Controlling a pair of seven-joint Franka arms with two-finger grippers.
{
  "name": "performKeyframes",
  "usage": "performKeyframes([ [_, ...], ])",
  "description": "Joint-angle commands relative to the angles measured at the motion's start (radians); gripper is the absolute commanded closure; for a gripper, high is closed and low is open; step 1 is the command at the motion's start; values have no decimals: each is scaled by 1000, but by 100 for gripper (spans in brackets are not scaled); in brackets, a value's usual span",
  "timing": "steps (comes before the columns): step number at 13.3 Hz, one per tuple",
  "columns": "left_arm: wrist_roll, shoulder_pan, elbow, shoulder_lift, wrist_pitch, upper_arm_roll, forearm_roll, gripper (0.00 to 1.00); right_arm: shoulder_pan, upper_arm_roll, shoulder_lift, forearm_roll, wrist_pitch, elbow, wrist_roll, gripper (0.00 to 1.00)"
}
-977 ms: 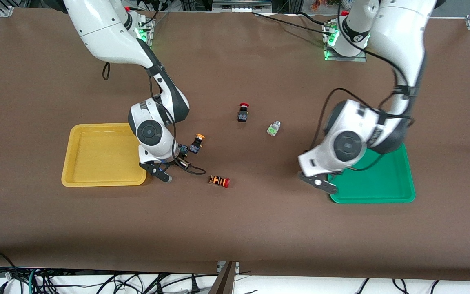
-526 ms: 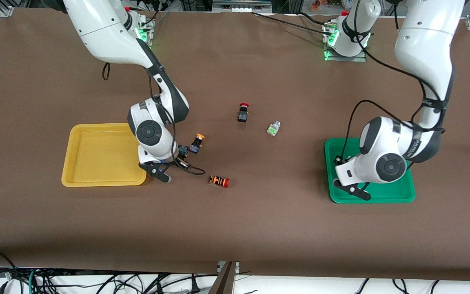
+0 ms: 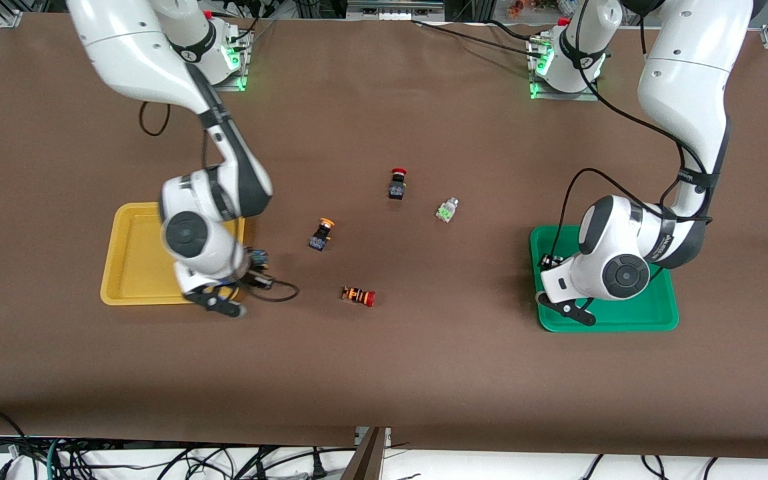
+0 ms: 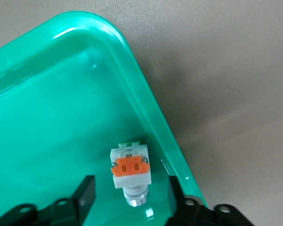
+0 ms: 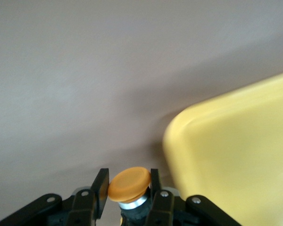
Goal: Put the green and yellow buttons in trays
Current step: 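Place the orange-topped button in the green tray while the right gripper fills the yellow tray, then grasp the green-topped button with the left gripper while the right gripper grasps the blue button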
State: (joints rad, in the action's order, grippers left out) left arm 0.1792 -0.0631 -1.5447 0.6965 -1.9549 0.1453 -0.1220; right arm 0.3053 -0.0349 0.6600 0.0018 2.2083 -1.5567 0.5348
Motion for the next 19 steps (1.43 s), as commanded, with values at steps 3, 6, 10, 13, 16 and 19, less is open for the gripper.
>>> performKeyframes([
  [3,-158,-4,-23,-147,146,110,14,0,-138,-43,-51,-9,-85,-55,-396,100],
  [6,-357,-29,-101,-137,72,217,39,0,-138,-105,-101,-9,52,-214,-508,100],
  [10,-414,-128,-263,-129,-177,223,31,0,-138,-175,-126,-9,249,-375,-646,100],
  [13,-457,-167,-357,-114,-344,220,19,0,-140,-191,-135,-8,246,-373,-682,2],
  [16,-466,-196,-357,-97,-349,220,7,0,-135,-181,-171,-8,240,-358,-676,1],
  [19,-518,-241,-359,-74,-389,215,-5,0,-101,-100,-203,-2,158,-313,-510,1],
])
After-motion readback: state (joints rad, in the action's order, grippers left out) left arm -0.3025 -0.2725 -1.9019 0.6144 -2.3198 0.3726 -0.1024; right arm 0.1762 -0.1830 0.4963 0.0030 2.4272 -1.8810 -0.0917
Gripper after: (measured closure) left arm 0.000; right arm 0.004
